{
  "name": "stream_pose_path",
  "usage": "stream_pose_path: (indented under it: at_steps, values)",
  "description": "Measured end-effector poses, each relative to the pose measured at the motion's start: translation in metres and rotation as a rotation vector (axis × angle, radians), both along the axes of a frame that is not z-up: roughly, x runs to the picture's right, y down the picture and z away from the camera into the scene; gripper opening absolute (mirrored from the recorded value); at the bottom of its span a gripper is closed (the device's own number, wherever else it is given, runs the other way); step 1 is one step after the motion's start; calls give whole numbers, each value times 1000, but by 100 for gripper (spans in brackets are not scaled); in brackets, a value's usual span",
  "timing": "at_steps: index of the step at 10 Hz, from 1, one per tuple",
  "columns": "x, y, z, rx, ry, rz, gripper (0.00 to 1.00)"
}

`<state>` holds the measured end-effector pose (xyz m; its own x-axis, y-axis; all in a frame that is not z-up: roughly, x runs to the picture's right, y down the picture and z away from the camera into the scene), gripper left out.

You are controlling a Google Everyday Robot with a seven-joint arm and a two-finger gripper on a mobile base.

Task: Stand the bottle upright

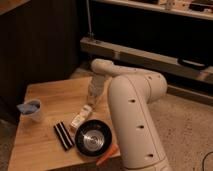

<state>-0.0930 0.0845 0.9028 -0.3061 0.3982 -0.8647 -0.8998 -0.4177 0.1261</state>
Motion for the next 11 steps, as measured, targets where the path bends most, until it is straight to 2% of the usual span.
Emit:
stream_pose_path:
  at_steps: [6,11]
  values:
    - [-7,-32,-25,102,9,-74,34]
    - [-10,-48,-36,154,-10,-98,34]
